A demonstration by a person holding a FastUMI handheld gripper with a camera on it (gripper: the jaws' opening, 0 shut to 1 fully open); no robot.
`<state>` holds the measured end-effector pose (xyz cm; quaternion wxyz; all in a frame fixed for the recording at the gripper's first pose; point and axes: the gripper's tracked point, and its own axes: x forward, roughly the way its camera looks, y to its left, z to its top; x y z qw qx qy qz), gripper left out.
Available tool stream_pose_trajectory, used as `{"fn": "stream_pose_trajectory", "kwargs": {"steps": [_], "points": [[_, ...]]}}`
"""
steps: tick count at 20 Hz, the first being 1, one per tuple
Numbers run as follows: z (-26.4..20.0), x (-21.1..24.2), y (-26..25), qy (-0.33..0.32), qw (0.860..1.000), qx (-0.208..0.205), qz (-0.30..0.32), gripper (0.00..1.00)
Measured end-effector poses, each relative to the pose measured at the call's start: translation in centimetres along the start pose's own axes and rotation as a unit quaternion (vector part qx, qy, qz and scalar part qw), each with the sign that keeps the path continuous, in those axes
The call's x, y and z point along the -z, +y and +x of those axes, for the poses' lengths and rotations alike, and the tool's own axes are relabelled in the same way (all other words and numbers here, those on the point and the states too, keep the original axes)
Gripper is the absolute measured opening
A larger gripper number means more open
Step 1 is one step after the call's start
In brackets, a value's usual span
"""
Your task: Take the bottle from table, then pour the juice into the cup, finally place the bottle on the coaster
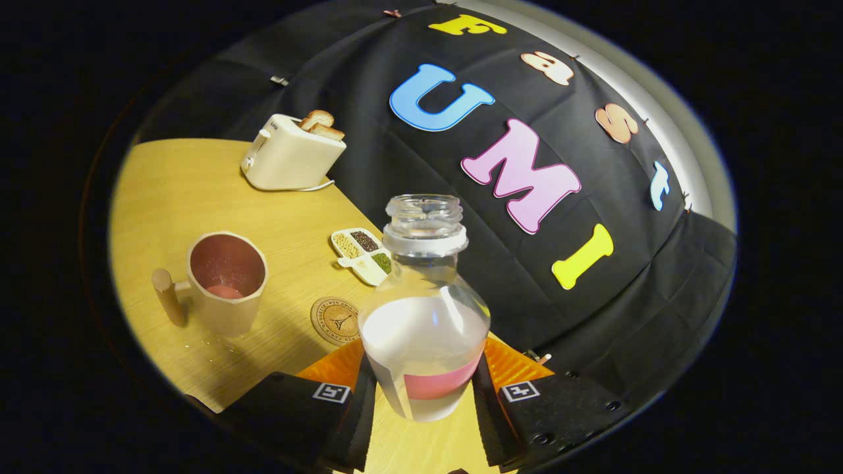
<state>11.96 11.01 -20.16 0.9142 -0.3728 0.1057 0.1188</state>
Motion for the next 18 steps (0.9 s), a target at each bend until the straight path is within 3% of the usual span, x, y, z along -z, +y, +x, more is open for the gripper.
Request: {"fn": "stream_pose_trajectory", "kwargs": {"steps": [8, 18], "points": [[0.1, -1.3, 1.6, -0.015, 0.985, 0.011, -0.17, 0.68], [2.2, -3.3, 3.6, -0.061, 0.944, -0.002, -0.324, 0.68]]}}
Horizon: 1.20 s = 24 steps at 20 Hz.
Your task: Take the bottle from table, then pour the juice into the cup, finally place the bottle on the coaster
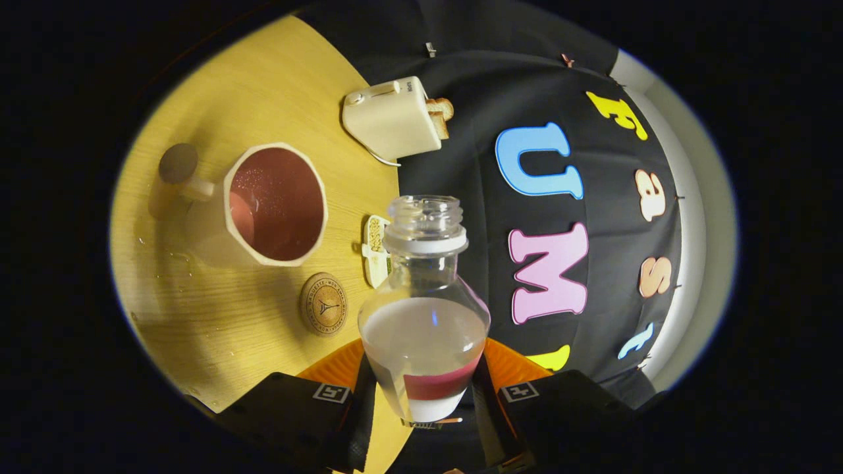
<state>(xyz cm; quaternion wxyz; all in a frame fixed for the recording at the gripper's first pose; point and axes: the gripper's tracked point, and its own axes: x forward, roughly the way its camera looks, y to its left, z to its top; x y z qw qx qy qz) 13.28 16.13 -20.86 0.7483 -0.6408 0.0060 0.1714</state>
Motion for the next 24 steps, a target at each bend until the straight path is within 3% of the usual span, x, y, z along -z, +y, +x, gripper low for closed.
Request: {"fn": "stream_pose_trajectory", "kwargs": {"steps": [12, 24], "points": [[2.3, -0.7, -0.1, -0.038, 0.992, -0.004, -0.123, 0.68], [3.1, -2.3, 0.3, -0.074, 0.97, -0.002, -0.23, 0.67]]}}
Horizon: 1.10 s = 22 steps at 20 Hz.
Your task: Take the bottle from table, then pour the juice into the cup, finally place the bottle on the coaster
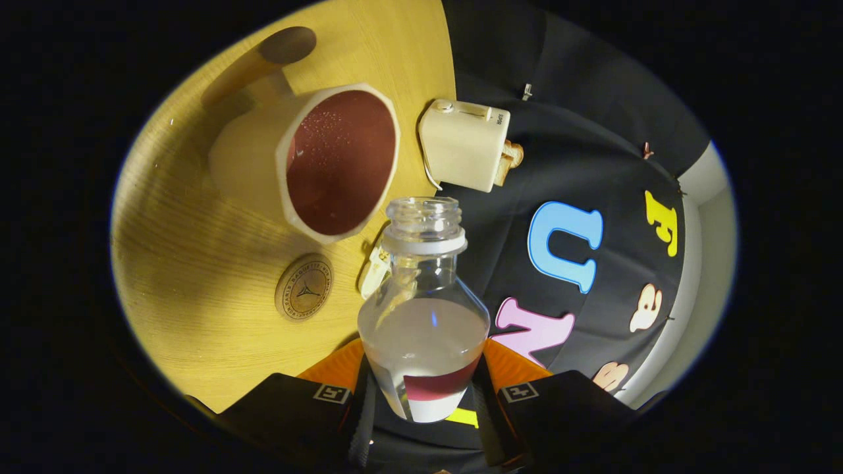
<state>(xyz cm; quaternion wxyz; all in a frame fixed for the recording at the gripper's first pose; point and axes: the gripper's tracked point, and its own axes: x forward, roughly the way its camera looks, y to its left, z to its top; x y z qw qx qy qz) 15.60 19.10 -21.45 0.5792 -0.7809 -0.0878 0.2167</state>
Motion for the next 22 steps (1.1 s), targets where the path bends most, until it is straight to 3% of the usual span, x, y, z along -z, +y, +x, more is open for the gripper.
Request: {"fn": "stream_pose_trajectory", "kwargs": {"steps": [17, 22], "points": [[0.4, -0.3, -1.7, -0.039, 0.993, 0.014, -0.113, 0.67], [0.4, -0.5, -3.0, -0.043, 0.991, 0.025, -0.121, 0.67]]}}
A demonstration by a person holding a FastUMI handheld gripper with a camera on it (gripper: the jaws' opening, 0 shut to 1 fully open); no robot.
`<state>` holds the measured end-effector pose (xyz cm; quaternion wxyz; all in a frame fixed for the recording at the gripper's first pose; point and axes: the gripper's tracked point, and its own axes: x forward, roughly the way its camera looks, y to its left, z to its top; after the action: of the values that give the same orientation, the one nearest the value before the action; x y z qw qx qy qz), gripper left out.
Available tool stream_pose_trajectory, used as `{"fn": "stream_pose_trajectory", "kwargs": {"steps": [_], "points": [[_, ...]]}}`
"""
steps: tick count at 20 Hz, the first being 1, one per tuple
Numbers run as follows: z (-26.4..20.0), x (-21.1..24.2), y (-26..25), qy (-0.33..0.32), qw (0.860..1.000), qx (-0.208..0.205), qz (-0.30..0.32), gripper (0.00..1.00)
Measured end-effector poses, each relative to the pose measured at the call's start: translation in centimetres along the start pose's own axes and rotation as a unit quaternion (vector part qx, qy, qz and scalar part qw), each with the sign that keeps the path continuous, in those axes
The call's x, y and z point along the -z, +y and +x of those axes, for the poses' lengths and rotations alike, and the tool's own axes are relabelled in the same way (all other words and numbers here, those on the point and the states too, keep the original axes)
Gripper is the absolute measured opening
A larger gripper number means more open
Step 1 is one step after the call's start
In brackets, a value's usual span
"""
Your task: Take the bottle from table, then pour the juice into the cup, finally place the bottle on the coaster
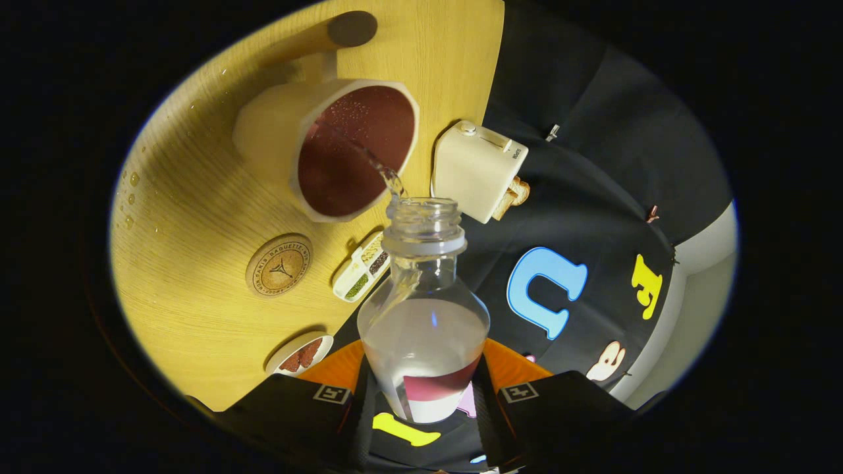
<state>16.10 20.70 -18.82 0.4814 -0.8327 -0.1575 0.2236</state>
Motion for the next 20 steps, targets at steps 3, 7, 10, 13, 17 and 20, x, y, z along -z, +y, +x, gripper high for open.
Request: {"fn": "stream_pose_trajectory", "kwargs": {"steps": [3, 7, 10, 13, 17, 20], "points": [[-0.1, 0.0, -0.2, -0.009, 1.0, 0.002, -0.013, 0.67], [-0.2, 0.2, -0.5, -0.009, 1.0, 0.006, -0.029, 0.67], [0.0, 0.2, -0.5, -0.013, 0.999, 0.0, -0.037, 0.67], [0.3, 0.0, -1.1, -0.023, 0.998, 0.01, -0.056, 0.67], [0.6, -0.2, -2.0, -0.034, 0.995, 0.019, -0.087, 0.67], [0.7, -0.1, -1.8, -0.039, 0.994, 0.02, -0.105, 0.67]]}}
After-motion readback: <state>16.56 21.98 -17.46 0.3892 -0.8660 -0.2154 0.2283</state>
